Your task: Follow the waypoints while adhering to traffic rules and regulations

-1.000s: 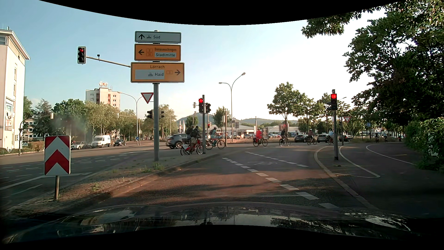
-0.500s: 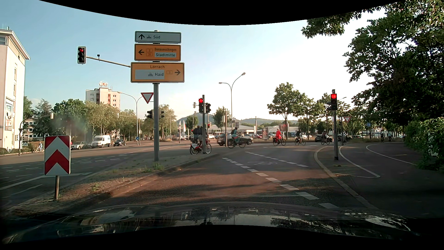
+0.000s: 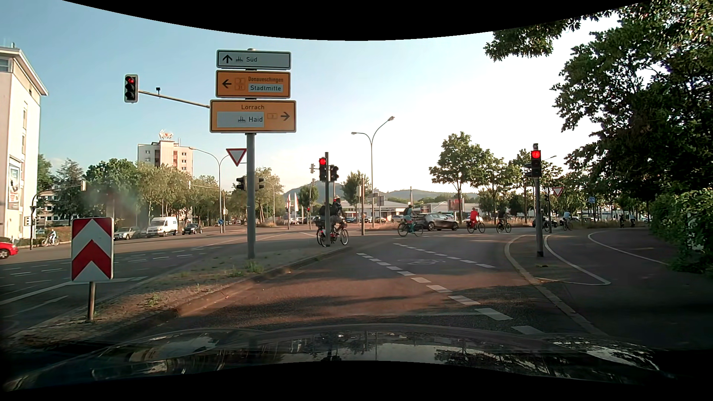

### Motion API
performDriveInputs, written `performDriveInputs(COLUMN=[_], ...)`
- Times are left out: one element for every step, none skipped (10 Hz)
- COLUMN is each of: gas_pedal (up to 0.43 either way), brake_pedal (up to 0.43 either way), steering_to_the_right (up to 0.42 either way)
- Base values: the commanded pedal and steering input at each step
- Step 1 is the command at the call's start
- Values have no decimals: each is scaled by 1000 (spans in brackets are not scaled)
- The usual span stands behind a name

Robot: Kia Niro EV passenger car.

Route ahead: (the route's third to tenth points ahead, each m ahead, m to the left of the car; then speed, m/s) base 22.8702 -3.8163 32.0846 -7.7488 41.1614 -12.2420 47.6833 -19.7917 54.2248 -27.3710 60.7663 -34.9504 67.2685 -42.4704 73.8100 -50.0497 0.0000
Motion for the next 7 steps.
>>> performDriveInputs(gas_pedal=[0,0,0,0,0,0,0], brake_pedal=[287,293,293,293,293,287,293], steering_to_the_right=[96,96,96,96,96,96,96])
